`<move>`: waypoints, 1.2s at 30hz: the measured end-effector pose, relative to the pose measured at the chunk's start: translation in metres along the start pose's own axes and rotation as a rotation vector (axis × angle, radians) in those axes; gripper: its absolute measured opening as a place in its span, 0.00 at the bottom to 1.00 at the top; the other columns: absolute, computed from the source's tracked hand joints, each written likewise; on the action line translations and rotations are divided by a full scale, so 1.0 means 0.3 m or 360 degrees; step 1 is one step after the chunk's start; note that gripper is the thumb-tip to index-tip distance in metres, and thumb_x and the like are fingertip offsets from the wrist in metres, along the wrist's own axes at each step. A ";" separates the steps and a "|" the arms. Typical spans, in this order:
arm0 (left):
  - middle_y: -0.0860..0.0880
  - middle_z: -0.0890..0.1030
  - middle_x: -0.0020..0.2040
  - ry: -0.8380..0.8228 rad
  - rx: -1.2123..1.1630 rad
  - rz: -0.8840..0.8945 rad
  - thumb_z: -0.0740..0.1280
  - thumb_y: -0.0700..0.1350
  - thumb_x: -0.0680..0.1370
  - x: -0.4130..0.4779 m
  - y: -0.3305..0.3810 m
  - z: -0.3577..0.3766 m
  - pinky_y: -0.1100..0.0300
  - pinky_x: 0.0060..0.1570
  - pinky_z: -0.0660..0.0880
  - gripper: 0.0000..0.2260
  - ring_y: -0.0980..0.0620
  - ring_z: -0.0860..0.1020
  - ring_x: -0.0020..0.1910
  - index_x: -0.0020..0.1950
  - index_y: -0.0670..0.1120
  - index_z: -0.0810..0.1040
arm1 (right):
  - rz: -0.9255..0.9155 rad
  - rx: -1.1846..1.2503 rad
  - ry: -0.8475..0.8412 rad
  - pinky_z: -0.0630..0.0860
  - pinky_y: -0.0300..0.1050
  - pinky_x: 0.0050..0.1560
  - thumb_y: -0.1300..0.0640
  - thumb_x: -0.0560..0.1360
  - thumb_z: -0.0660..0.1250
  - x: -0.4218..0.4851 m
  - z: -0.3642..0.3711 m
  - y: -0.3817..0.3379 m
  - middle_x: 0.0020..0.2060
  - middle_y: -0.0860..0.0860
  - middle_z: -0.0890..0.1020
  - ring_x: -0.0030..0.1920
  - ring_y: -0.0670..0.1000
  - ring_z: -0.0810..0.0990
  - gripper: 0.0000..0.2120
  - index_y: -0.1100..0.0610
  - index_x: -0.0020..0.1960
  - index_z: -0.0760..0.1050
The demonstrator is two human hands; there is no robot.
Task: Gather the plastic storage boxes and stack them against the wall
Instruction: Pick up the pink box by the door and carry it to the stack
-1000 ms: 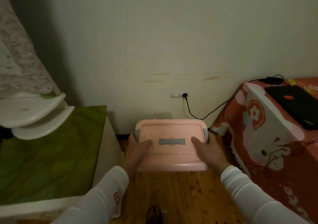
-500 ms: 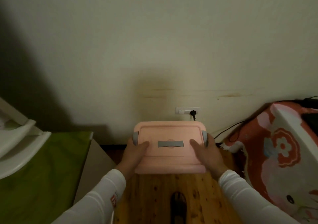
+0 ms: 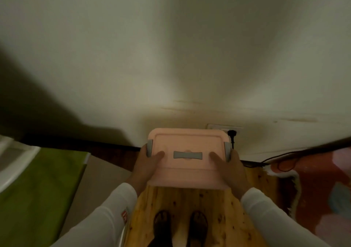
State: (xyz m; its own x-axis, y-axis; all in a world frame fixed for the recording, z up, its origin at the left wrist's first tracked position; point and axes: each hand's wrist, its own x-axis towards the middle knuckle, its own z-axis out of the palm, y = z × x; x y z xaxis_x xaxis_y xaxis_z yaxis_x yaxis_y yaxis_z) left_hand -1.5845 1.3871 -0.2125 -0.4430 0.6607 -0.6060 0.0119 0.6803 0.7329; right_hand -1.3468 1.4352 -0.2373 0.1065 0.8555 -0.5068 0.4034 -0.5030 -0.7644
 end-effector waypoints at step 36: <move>0.49 0.73 0.70 -0.0015 0.0242 -0.0033 0.69 0.52 0.77 0.545 -0.278 0.143 0.46 0.63 0.71 0.28 0.45 0.72 0.67 0.76 0.52 0.64 | 0.0352 -0.0049 0.0091 0.75 0.50 0.51 0.46 0.70 0.73 0.387 0.262 0.212 0.53 0.49 0.74 0.52 0.54 0.74 0.33 0.57 0.68 0.65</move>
State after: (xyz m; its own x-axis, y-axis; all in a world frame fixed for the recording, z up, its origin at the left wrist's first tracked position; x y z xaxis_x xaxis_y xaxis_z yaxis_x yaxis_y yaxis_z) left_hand -1.6194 1.4519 -0.3859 -0.4363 0.6482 -0.6241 0.1386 0.7338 0.6651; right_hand -1.3803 1.4929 -0.3760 0.2462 0.7309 -0.6365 0.3920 -0.6757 -0.6243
